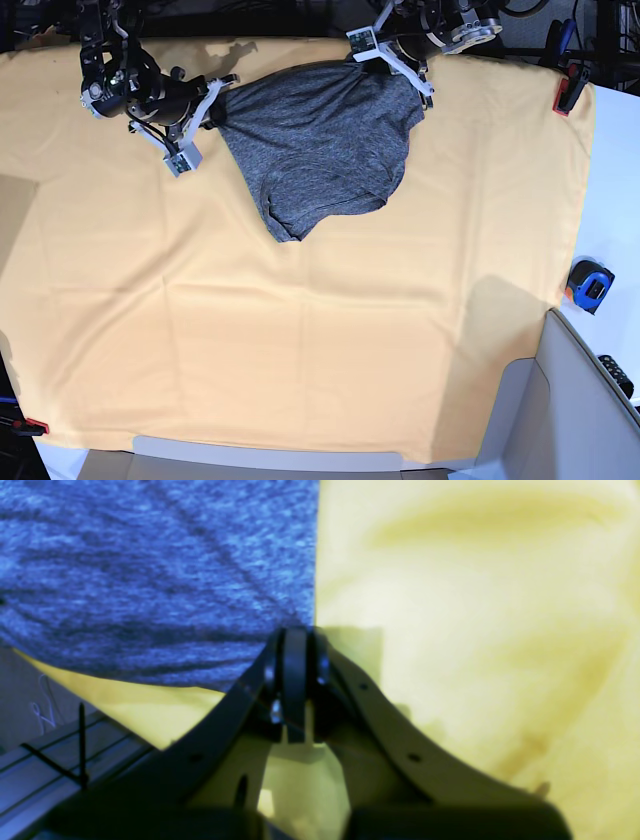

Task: Fold the T-shirt properly
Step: 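Pull the held edges outward with both grippers and release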

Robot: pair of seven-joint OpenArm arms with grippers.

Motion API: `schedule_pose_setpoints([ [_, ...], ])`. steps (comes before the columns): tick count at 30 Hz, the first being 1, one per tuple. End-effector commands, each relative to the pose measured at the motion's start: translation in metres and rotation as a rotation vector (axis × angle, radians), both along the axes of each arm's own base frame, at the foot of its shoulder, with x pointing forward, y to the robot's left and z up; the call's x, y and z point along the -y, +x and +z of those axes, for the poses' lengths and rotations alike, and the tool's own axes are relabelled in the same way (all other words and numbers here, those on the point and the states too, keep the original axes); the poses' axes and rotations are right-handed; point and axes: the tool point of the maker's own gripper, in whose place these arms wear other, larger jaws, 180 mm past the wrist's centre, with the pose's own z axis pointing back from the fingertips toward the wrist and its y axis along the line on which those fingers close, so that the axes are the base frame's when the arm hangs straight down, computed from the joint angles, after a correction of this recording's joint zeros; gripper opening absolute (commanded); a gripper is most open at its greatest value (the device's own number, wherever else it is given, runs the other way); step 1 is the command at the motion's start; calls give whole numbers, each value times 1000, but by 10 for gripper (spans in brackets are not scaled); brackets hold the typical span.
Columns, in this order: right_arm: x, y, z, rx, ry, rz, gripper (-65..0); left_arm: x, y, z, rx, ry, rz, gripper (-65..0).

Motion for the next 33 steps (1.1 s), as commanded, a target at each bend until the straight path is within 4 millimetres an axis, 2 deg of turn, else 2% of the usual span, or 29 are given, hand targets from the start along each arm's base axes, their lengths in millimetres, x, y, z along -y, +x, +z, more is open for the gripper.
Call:
schedule_pose_setpoints([
  [1, 10, 7, 7, 36, -24, -14, -650, -39, -4, -14, -16, 188, -1, -650],
  [6, 12, 9, 7, 39, -27, -23, -650, -59, -6, -16, -24, 263, -8, -650],
  [11, 17, 10, 8, 42, -33, -37, -650, -65, -4, -17, -22, 284, -11, -650],
  [16, 32, 10, 8, 43, -45, -93, -650, -71, 12, -12, 58, 340, -26, -650],
  [23, 31, 10, 9, 46, -38, -94, -650, -49, 29, 1, 170, 341, -9, -646],
  [26, 32, 13, 12, 60, -37, -101, -650, -44, 32, 10, 216, 352, -15, -600],
  [30, 25, 15, 20, 83, -19, -103, -650, -50, 39, 14, 267, 404, -29, -542],
  [33, 24, 15, 21, 88, -18, -102, -650, -56, 45, 18, 315, 457, -46, -524],
])
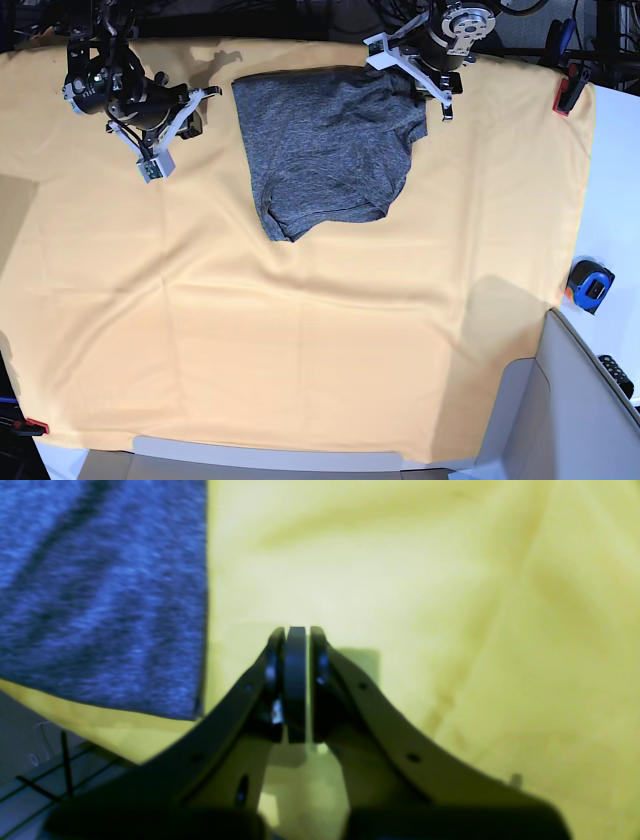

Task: Fold the T-shirt properly
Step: 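Pull the held edges outward with both grippers and release, then press both grippers onto the shirt's edges to smooth it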

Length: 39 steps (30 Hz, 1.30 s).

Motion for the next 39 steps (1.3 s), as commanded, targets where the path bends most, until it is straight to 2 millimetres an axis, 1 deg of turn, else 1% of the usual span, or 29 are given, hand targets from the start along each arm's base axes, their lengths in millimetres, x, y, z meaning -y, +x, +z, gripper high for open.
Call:
schedule_pose_setpoints([
  [1, 0, 7, 9, 38, 1, 7, -650, -5, 5, 7, 36, 23, -4, -521],
  [2, 1, 7, 9, 40, 1, 5, -650, -8, 7, 8, 47, 43, 0, -521],
  [5, 0, 9, 10, 46, 4, 5, -648, -29, 22, 16, 102, 114, 39, -521],
  [7, 0, 12, 13, 56, 4, 3, -648, -43, 33, 25, 149, 159, 59, -521],
  [10, 6, 20, 20, 86, 6, -29, -648, -58, 47, 37, 210, 201, 101, -521],
  [13, 14, 31, 30, 129, 16, -78, -648, -69, 74, 55, 292, 172, 217, -522],
  [15, 4, 39, 38, 157, 75, -87, -648, -62, 91, 65, 340, 100, 269, -523],
  [17, -18, 44, 48, 172, 178, -67, -648, -47, 110, 75, 375, -17, 328, -523],
  [19, -44, 45, 53, 169, 275, -37, -650, -29, 129, 85, 393, -149, 364, -533],
  [20, -54, 43, 52, 161, 288, -19, -650, -19, 138, 91, 396, -223, 378, -559],
  [22, -70, 38, 49, 145, 295, 27, -650, -5, 151, 97, 369, -335, 433, -641],
  [23, -79, 33, 46, 131, 293, 59, -650, 1, 155, 98, 334, -376, 451, -650],
  [26, -104, 17, 34, 78, 286, 149, -650, 20, 159, 95, 203, -417, 412, -649],
  [29, -111, -1, 10, -6, 252, 208, -650, 30, 153, 85, 92, -422, 410, -650],
  [33, -107, -20, -21, -117, 221, 231, -650, 38, 142, 69, -3, -438, 417, -650],
  [34, -106, -22, -26, -133, 218, 228, -650, 40, 140, 66, -21, -450, 414, -650],
  [37, -99, -26, -39, -169, 188, 214, -650, 47, 120, 48, -110, -475, 418, -650],
  [39, -95, -27, -46, -181, 160, 210, -650, 54, 111, 42, -151, -497, 413, -650],
])
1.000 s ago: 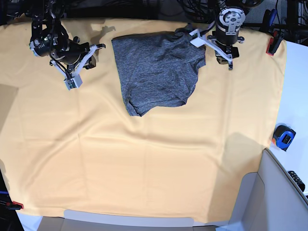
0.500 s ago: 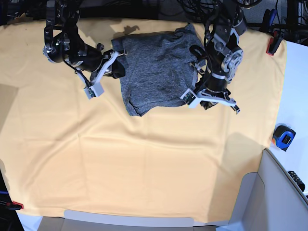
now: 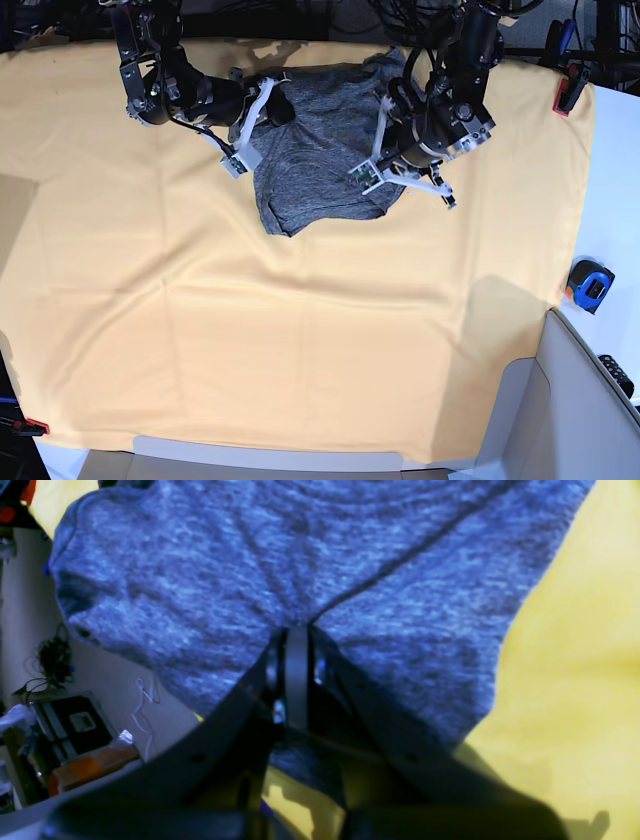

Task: Fold the T-shirt properly

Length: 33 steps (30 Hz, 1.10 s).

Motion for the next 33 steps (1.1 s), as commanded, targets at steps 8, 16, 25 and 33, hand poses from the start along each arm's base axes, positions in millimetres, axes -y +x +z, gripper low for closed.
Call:
schedule_pose_setpoints([
  [8, 12, -15, -23, -46, -155, 39, -650, 31, -12, 7, -76, -187, -33, -650],
  [16, 4, -21, -24, -54, -147, 63, -650, 51, -18, -6, -185, -324, -45, -650],
  [25, 7, -26, -26, -64, -152, 64, -650, 21, 3, -23, -125, -316, 133, -650],
  [33, 11, -26, -27, -65, -164, 66, -650, -13, 29, 5, 48, -201, 209, -650],
])
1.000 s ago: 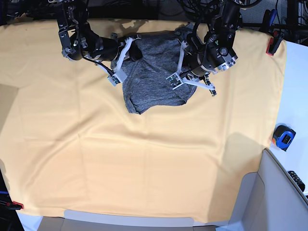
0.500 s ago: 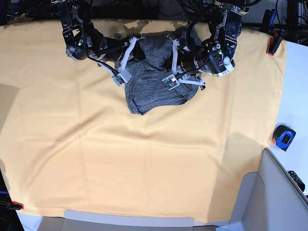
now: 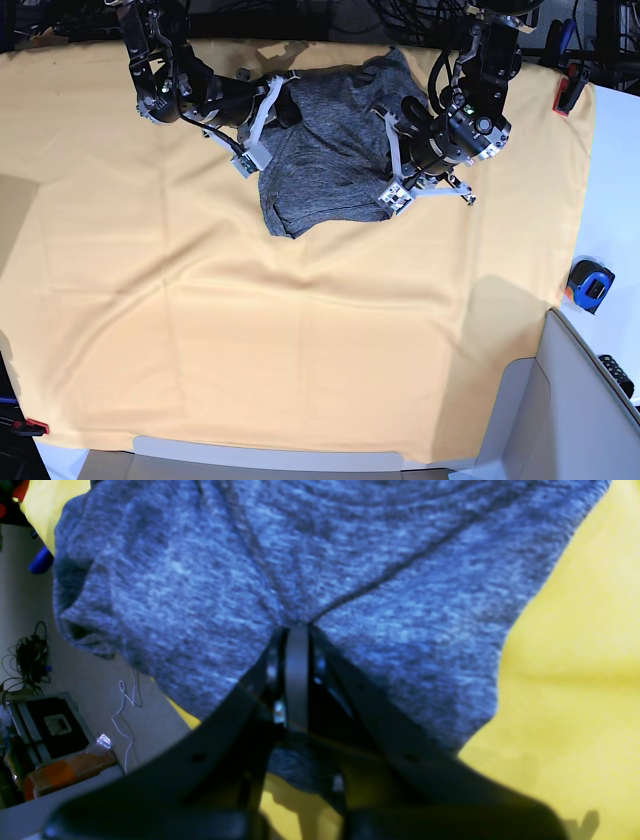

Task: Fold the T-shirt properly

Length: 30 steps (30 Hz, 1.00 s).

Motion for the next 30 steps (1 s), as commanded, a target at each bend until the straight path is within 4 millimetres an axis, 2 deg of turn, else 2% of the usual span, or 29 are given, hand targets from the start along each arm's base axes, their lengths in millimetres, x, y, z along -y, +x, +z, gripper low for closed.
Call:
schedule_pose_setpoints([
  [1, 19, -26, -24, -105, -138, 39, -650, -7, 11, 13, 54, 15, 21, -650],
  [4, 20, -25, -24, -105, -138, 36, -650, -23, 19, 17, 91, 82, 54, -650],
  [9, 20, -15, -14, -63, -135, 30, -650, -41, 37, 42, 205, 105, 99, -650],
  [13, 29, 11, 8, 27, -129, -14, -650, -59, 46, 74, 299, 110, 155, -650],
  [16, 38, 34, 32, 114, -122, -66, -650, -70, 48, 85, 329, 116, 189, -650],
  [19, 50, 52, 58, 203, -109, -129, -650, -82, 48, 86, 331, 120, 223, -650],
  [21, 60, 57, 68, 233, -109, -174, -650, -85, 42, 81, 313, 126, 229, -650],
  [26, 87, 57, 70, 236, -138, -257, -650, -77, 21, 65, 259, 115, 217, -650],
  [30, 132, 61, 75, 245, -176, -394, -650, -62, -13, 37, 152, 118, 104, -650],
])
